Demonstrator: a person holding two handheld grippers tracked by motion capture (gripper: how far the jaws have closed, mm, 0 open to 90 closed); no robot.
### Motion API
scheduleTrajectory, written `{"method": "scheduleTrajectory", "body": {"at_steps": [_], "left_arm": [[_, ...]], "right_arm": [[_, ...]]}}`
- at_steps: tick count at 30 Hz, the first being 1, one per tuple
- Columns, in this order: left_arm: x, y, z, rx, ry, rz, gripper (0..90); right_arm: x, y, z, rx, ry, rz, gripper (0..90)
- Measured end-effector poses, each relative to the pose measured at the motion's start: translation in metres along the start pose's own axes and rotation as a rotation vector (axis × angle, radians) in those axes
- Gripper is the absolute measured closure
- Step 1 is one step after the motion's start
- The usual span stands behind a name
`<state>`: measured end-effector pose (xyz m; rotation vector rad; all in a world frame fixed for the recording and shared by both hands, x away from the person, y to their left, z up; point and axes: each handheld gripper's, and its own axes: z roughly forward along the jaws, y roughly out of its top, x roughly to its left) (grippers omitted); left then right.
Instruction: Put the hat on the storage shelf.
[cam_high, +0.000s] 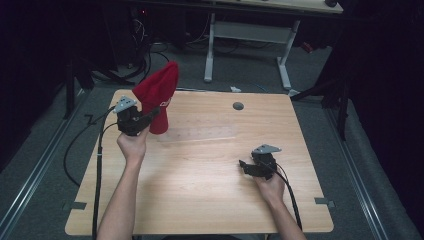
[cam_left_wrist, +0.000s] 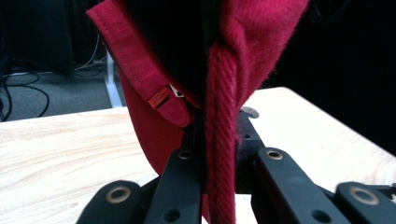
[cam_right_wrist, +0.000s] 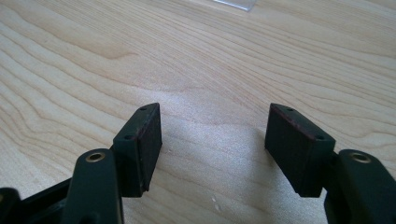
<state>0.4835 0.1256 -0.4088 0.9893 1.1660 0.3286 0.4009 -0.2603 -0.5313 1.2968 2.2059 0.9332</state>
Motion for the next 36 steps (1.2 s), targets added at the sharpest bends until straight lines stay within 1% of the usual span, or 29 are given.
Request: {"method": "scheduleTrajectory", "body": {"at_steps": [3, 5, 6, 8, 11, 14, 18, 24, 25, 27, 29, 31, 36], "left_arm": [[0.001, -0.004, 0.004, 0.002, -0.003, 0.010, 84.3], [0.001, -0.004, 0.005, 0.000, -0.005, 0.009, 84.3], [0.002, -0.006, 0.006, -0.001, -0.005, 0.019, 84.3], [0.002, -0.007, 0.007, 0.001, -0.005, 0.022, 84.3], [0.005, -0.013, 0.008, 0.008, -0.005, 0.032, 84.3], [0.007, -0.015, 0.006, -0.009, -0.010, 0.027, 84.1], [0.008, -0.015, 0.005, -0.018, -0.010, 0.028, 83.7], [0.013, -0.013, 0.004, -0.017, -0.008, 0.017, 83.2], [0.015, -0.011, 0.004, -0.016, -0.005, 0.009, 83.1], [0.016, -0.011, 0.004, -0.017, -0.003, 0.010, 82.9], [0.016, -0.012, 0.003, -0.017, -0.004, 0.023, 82.9], [0.018, -0.010, 0.003, -0.017, 0.001, 0.016, 82.9], [0.021, -0.009, 0.003, -0.010, 0.004, 0.019, 82.7]], "right_arm": [[0.000, 0.000, 0.000, 0.002, 0.002, -0.001, 36.6], [0.000, 0.000, 0.000, 0.001, 0.001, -0.002, 36.6], [0.000, 0.000, 0.000, 0.000, 0.001, -0.002, 36.6], [0.000, 0.000, 0.000, 0.001, 0.001, -0.002, 36.6], [0.000, 0.000, 0.000, 0.000, 0.001, -0.002, 36.6], [0.000, 0.000, 0.000, 0.001, 0.001, -0.002, 36.6], [0.000, 0.000, 0.000, 0.001, 0.001, -0.001, 36.6], [0.000, 0.000, 0.000, 0.002, 0.002, -0.001, 36.6], [0.000, 0.000, 0.000, 0.001, 0.001, -0.001, 36.6], [0.000, 0.000, 0.000, 0.001, 0.001, -0.001, 36.6], [0.000, 0.000, 0.000, 0.001, 0.001, -0.001, 36.6], [0.000, 0.000, 0.000, 0.002, 0.004, 0.000, 36.6], [0.000, 0.000, 0.000, 0.002, 0.004, 0.000, 36.6]]}}
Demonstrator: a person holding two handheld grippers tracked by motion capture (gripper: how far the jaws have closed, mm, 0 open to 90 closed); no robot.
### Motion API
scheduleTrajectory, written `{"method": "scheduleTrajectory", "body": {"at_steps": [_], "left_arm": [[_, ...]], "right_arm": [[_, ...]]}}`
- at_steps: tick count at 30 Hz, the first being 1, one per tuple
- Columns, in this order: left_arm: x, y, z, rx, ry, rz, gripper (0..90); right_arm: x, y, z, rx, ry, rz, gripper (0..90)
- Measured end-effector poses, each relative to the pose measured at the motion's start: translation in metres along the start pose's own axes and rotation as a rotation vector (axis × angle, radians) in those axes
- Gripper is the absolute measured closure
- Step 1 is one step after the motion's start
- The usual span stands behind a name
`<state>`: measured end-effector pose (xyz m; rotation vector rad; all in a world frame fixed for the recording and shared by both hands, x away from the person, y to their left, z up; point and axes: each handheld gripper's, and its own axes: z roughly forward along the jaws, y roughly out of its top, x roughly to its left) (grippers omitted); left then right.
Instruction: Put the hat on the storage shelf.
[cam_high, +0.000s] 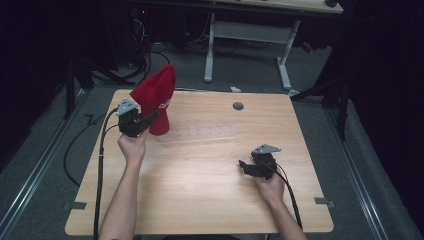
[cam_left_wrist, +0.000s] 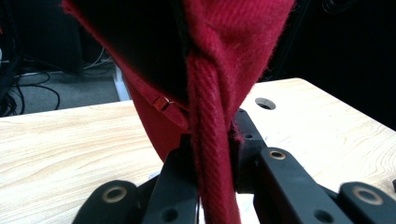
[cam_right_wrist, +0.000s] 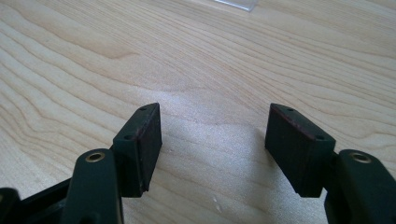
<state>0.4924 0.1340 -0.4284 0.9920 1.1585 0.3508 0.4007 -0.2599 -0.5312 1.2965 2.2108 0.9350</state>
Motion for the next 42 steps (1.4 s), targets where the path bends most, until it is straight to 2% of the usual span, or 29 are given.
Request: {"method": "scheduleTrajectory", "body": {"at_steps": [2, 4, 7, 11, 14, 20, 25, 30, 31, 35, 41, 42], "left_arm": [[0.001, -0.002, 0.001, 0.016, 0.000, 0.005, 82.8], [0.003, -0.013, 0.003, 0.043, 0.008, 0.023, 82.8], [0.007, -0.018, 0.001, 0.028, 0.011, -0.002, 83.0], [0.009, -0.021, -0.003, 0.038, 0.018, 0.014, 82.2], [0.011, -0.024, -0.008, 0.041, 0.020, -0.004, 81.6], [0.016, -0.033, -0.015, 0.076, 0.048, -0.013, 80.1], [0.018, -0.037, -0.019, 0.094, 0.054, -0.022, 77.4], [0.018, -0.040, -0.023, 0.104, 0.075, -0.017, 63.9], [0.018, -0.041, -0.025, 0.126, 0.084, -0.002, 60.8], [0.013, -0.041, -0.029, 0.133, 0.086, 0.018, 50.5], [0.009, -0.041, -0.031, 0.140, 0.091, 0.026, 41.5], [0.008, -0.042, -0.033, 0.121, 0.097, 0.032, 41.3]], "right_arm": [[0.000, 0.000, 0.000, -0.001, 0.001, -0.002, 36.6], [0.000, 0.000, 0.000, 0.000, 0.000, -0.002, 36.6], [0.000, 0.000, 0.000, -0.001, 0.000, -0.004, 36.6], [0.000, 0.000, 0.000, -0.002, 0.000, -0.006, 36.6], [0.001, 0.000, 0.000, -0.002, -0.001, -0.003, 36.5], [0.000, 0.000, 0.000, -0.002, -0.002, -0.004, 36.5], [0.001, 0.000, 0.000, -0.001, -0.002, -0.003, 36.5], [0.001, 0.000, 0.000, -0.002, -0.002, -0.003, 36.5], [0.001, 0.000, 0.000, -0.002, -0.002, -0.003, 36.6], [0.001, 0.000, 0.000, -0.002, -0.002, -0.003, 36.6], [0.000, 0.000, 0.000, 0.000, -0.005, -0.001, 35.2], [0.000, 0.000, 0.000, 0.000, -0.006, -0.001, 34.8]]}}
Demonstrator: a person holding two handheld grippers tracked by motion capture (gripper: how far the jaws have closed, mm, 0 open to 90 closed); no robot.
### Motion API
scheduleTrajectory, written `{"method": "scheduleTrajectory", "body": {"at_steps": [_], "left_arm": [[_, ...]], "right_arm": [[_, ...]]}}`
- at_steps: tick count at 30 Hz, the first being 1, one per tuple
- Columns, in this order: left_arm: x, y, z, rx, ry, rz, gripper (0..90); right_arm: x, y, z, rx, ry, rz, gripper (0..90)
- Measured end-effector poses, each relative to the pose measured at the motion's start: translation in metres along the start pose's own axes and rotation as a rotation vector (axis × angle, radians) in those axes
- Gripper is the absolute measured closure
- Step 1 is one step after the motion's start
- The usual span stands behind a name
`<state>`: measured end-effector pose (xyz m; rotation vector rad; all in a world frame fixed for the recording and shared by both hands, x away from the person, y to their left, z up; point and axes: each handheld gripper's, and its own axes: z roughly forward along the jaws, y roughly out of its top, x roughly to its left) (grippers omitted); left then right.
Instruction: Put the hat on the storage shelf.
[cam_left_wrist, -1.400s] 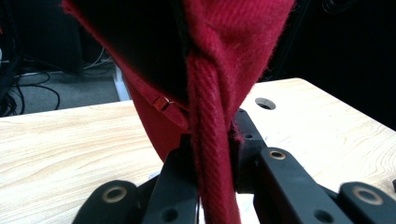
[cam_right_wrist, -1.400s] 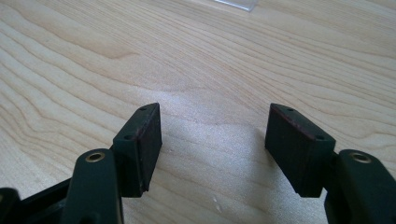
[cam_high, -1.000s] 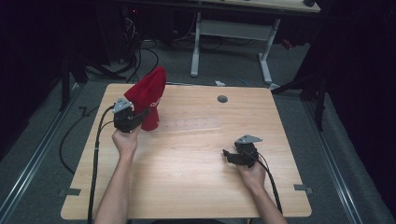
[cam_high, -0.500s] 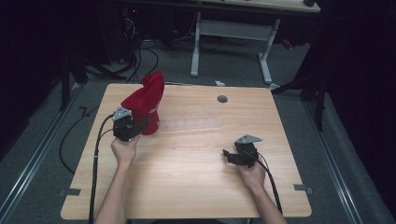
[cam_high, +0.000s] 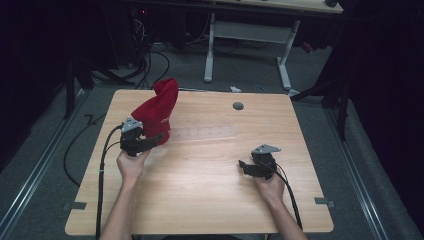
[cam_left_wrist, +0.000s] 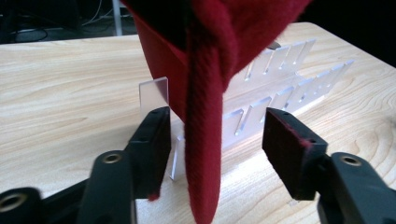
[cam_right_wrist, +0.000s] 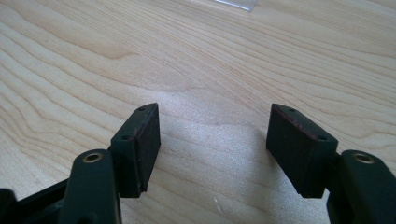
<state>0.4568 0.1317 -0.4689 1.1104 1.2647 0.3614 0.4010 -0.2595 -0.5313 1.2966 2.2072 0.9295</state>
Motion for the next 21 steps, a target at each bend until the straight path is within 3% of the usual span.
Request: {"method": "scheduleTrajectory", "body": {"at_steps": [6, 13, 19, 21], "left_arm": [[0.004, 0.000, -0.009, -0.004, 0.027, -0.005, 39.2], [0.005, 0.000, -0.019, -0.026, 0.031, -0.003, 38.5], [0.002, -0.005, -0.032, -0.032, 0.029, 0.037, 38.5], [0.002, -0.005, -0.037, -0.037, 0.024, 0.021, 38.4]], "right_arm": [[0.000, 0.000, 0.000, 0.005, -0.012, 0.011, 30.4], [-0.001, 0.000, 0.000, 0.006, -0.013, 0.014, 29.9], [-0.001, 0.000, 0.000, 0.007, -0.013, 0.015, 29.8], [-0.001, 0.000, 0.000, 0.007, -0.013, 0.015, 29.8]]}}
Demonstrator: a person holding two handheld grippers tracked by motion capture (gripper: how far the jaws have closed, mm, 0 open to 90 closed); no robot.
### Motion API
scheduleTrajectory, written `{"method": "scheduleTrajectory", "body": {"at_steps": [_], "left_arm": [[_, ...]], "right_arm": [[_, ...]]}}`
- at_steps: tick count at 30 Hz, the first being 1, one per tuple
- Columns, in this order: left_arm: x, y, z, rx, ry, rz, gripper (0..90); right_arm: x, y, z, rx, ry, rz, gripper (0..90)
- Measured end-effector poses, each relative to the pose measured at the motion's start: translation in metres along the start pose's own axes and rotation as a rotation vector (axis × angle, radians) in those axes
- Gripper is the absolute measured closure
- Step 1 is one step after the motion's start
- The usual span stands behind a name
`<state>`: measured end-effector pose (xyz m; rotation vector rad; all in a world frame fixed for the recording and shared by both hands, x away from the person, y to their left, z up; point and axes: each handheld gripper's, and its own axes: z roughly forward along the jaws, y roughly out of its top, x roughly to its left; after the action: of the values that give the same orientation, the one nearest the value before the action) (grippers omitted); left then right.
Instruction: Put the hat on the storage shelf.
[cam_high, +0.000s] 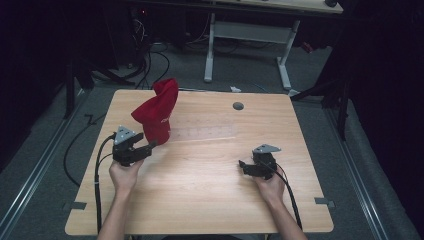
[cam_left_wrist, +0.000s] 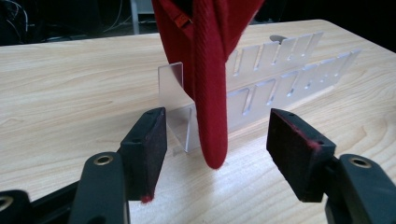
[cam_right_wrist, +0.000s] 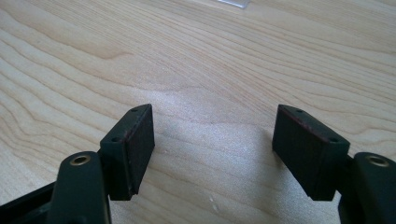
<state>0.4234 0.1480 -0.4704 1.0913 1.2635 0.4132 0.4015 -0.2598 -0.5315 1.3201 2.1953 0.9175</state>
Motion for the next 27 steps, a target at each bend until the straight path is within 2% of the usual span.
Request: {"method": "scheduleTrajectory", "body": {"at_steps": [10, 13, 17, 24, 27], "left_arm": [[-0.002, -0.004, -0.015, 0.000, -0.012, -0.026, 40.4], [-0.003, -0.008, -0.016, 0.028, 0.006, -0.012, 41.1], [-0.007, -0.013, -0.016, 0.070, 0.004, 0.003, 38.6], [-0.010, -0.024, -0.019, 0.104, -0.017, -0.036, 35.0], [-0.013, -0.030, -0.018, 0.117, -0.002, -0.018, 35.0]], "right_arm": [[0.000, 0.000, 0.000, 0.000, -0.001, 0.001, 29.8], [0.000, 0.000, 0.000, 0.000, -0.001, 0.002, 29.8], [0.000, 0.000, 0.000, 0.000, -0.001, 0.002, 29.8], [0.000, 0.000, 0.000, 0.000, -0.001, 0.002, 29.8], [0.000, 0.000, 0.000, 0.000, -0.002, 0.003, 29.8]]}}
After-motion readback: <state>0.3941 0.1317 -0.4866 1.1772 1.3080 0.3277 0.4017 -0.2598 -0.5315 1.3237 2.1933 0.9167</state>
